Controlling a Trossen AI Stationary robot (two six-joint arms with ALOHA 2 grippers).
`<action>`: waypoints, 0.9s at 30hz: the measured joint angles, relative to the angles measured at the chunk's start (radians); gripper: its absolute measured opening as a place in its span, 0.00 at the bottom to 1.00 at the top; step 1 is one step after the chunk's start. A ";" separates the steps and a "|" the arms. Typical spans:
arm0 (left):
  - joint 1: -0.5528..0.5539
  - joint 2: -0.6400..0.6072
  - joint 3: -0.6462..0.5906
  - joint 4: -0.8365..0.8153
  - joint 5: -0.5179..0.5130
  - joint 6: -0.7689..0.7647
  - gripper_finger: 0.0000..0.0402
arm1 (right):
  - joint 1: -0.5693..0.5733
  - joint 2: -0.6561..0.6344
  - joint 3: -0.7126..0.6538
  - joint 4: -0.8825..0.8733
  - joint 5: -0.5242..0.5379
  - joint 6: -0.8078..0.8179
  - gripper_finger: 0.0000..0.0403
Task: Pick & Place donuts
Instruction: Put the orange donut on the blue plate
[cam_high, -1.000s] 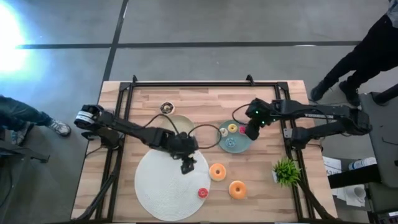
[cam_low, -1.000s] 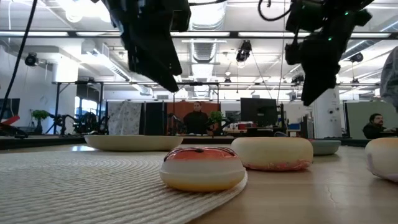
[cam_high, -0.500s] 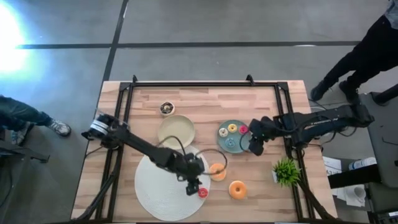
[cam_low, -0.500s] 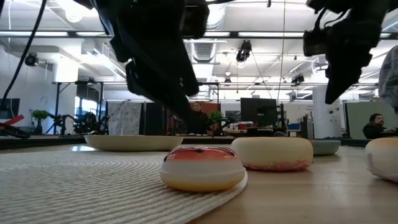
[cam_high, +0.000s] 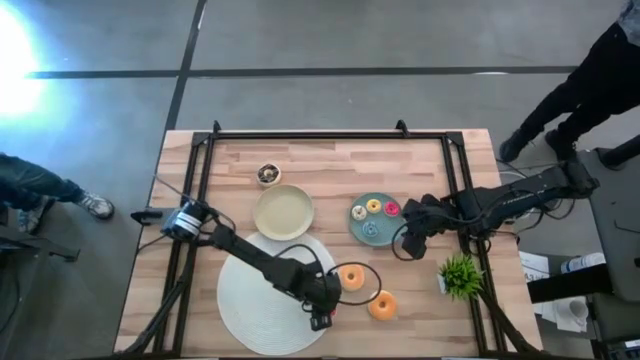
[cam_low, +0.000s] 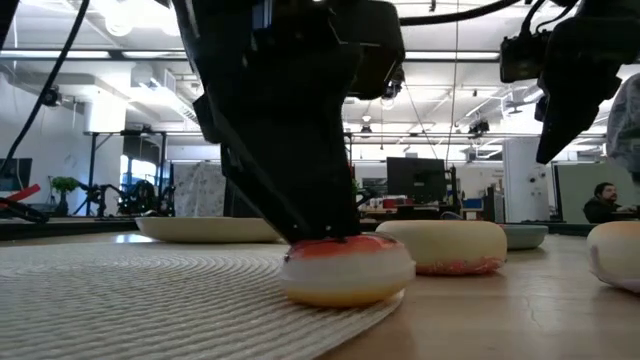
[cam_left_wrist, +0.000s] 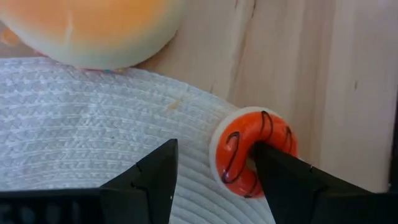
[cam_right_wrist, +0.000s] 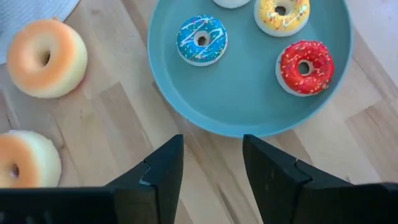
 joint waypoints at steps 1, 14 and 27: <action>0.000 0.000 0.001 -0.001 0.000 -0.001 0.45 | 0.000 0.000 0.000 0.000 0.001 0.000 0.39; 0.012 -0.011 0.004 -0.023 0.001 0.029 0.02 | 0.000 -0.002 0.000 0.000 0.024 -0.016 0.39; 0.207 -0.182 0.014 -0.037 -0.309 0.309 0.00 | -0.010 -0.112 -0.090 0.381 -0.102 0.207 0.39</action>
